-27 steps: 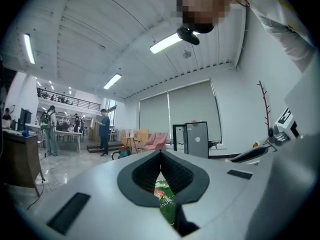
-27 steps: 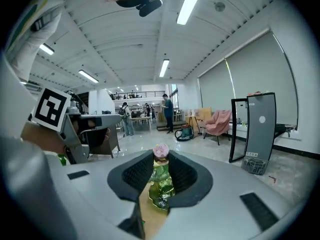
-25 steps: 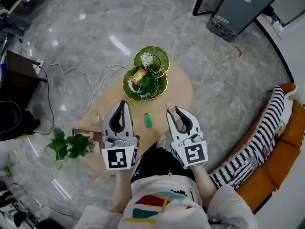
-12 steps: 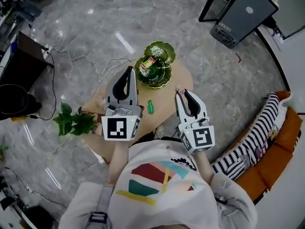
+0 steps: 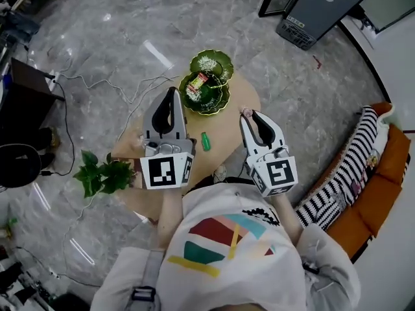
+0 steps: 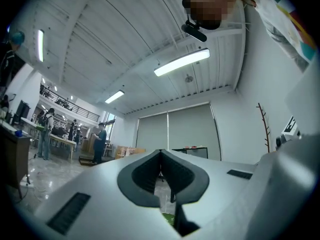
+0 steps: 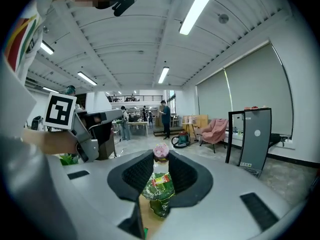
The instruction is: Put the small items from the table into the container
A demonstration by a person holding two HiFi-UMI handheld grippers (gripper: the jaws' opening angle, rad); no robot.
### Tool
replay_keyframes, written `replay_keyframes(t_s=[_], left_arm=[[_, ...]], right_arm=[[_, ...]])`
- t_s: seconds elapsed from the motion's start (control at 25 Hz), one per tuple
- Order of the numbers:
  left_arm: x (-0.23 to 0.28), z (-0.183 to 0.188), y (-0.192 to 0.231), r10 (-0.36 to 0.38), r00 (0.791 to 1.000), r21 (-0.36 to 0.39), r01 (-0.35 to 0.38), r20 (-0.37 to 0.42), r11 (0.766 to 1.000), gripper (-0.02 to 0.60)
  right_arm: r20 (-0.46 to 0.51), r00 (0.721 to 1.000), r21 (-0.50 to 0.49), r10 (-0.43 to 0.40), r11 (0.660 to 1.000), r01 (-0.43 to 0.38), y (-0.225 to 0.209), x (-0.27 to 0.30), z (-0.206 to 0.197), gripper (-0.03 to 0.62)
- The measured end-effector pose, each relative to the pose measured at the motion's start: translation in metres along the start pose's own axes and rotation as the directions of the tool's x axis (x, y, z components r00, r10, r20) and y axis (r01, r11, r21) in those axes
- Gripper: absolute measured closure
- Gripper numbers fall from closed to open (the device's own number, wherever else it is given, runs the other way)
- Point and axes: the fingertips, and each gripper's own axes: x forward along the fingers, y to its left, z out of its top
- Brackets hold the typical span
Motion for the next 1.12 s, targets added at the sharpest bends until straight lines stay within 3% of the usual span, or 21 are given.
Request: replay_keyframes(t_s=[0.08, 0.2, 0.36, 0.56, 0.76, 0.92, 1.0, 1.12], left_arm=[[-0.003, -0.01, 0.007, 0.022, 1.0, 0.006, -0.022, 0.004, 1.0, 0.574], [-0.003, -0.026, 0.02, 0.031, 0.999, 0.124, -0.029, -0.011, 0.992, 0.574], [-0.006, -0.05, 0.025, 0.035, 0.997, 0.038, -0.032, -0.074, 0.999, 0.574], [-0.004, -0.063, 0.033, 0.031, 0.99, 0.12, -0.014, -0.138, 0.993, 0.572], [0.013, -0.093, 0.038, 0.055, 0.977, 0.123, -0.03, -0.206, 0.992, 0.572], [0.013, -0.13, 0.041, 0.088, 0.953, 0.083, -0.067, -0.291, 0.994, 0.572], [0.015, -0.143, 0.038, 0.085, 0.947, 0.072, -0.066, -0.311, 0.995, 0.572], [0.023, -0.154, 0.031, 0.054, 0.947, 0.081, -0.029, -0.316, 0.996, 0.572]], right_arm=[[-0.038, 0.999, -0.017, -0.013, 1.0, 0.012, -0.001, 0.006, -0.009, 0.494], [-0.088, 0.995, -0.062, -0.053, 0.997, 0.048, -0.001, 0.022, -0.031, 0.494], [-0.256, 0.965, -0.089, -0.047, 0.996, 0.025, -0.017, 0.055, -0.091, 0.494], [-0.392, 0.919, -0.124, -0.045, 0.992, -0.005, -0.039, 0.091, -0.183, 0.494], [-0.469, 0.883, -0.08, 0.01, 0.995, -0.053, -0.065, 0.154, -0.269, 0.494], [-0.541, 0.838, 0.031, 0.064, 0.998, -0.055, -0.066, 0.191, -0.338, 0.494], [-0.557, 0.825, 0.075, 0.098, 0.995, -0.068, -0.064, 0.206, -0.358, 0.494], [-0.559, 0.825, 0.055, 0.08, 0.997, -0.059, -0.07, 0.223, -0.372, 0.494]])
